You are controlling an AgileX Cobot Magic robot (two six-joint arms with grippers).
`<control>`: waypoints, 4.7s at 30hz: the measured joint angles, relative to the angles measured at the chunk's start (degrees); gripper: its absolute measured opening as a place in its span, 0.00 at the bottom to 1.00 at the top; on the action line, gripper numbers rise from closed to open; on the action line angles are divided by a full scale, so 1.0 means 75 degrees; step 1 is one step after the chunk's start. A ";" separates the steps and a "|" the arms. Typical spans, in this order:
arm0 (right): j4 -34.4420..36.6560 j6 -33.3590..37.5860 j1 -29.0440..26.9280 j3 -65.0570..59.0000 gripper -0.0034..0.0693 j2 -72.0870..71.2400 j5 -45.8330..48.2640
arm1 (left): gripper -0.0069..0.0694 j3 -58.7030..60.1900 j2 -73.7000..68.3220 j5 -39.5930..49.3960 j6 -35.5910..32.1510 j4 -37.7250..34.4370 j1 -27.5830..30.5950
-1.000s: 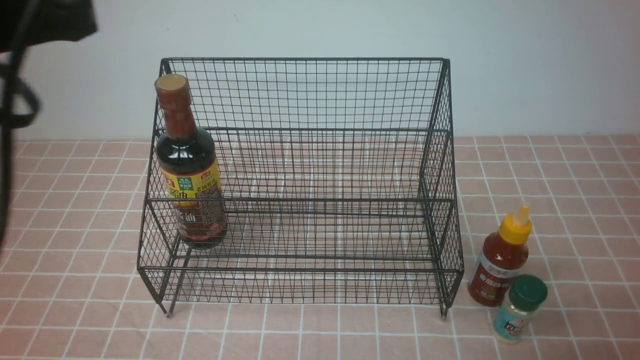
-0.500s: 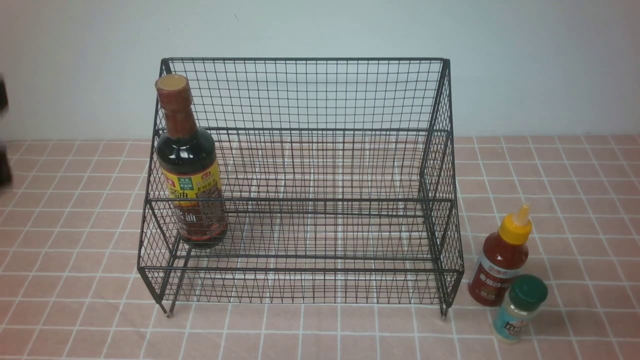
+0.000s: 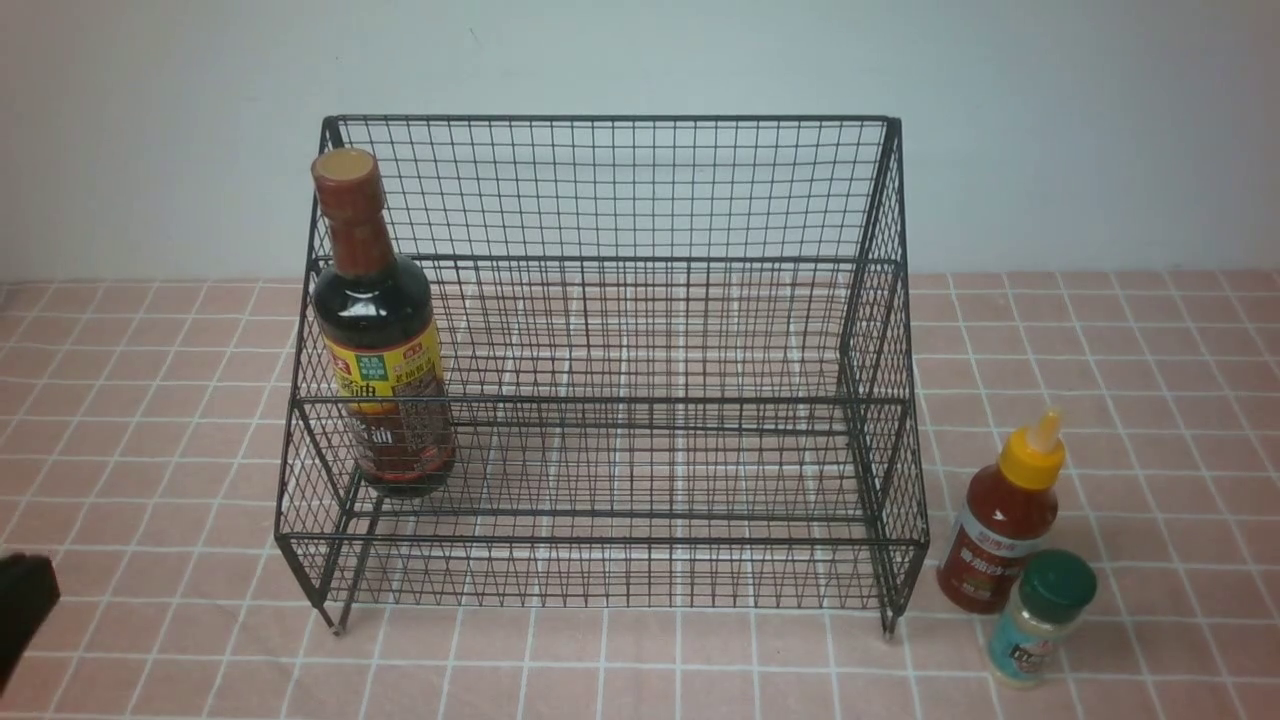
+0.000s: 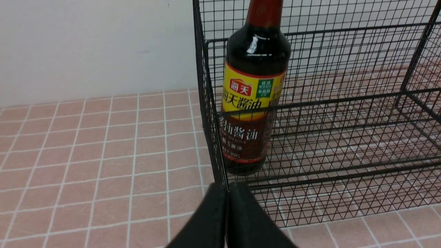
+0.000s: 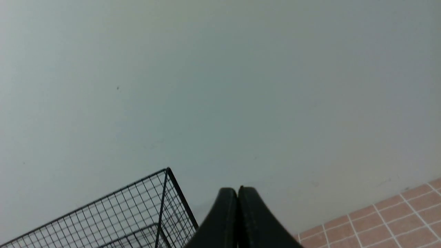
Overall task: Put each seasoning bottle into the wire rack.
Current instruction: Use the right arm to grab the condiment bottle farthest to it, then use the right arm to put the condiment bottle back on the shelf
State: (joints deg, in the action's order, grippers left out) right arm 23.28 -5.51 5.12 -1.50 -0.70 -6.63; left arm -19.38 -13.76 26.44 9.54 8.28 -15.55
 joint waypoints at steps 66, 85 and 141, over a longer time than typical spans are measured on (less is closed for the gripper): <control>0.2531 0.6446 0.1088 0.6759 0.44 0.9701 0.3367 | 0.08 0.0087 0.0020 0.0007 0.0000 0.0000 0.0000; 0.2059 0.5833 0.1103 0.9442 0.44 0.9015 0.5317 | 0.08 0.0087 0.0020 -0.0001 0.0000 -0.0007 0.0000; 0.2384 0.7454 0.2142 0.9459 0.44 1.2579 0.5487 | 0.08 0.0087 0.0020 -0.0001 0.0000 -0.0007 0.0000</control>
State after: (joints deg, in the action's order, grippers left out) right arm 41.16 50.39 21.18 69.44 93.65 34.51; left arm -18.72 -13.60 26.43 9.54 8.23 -15.55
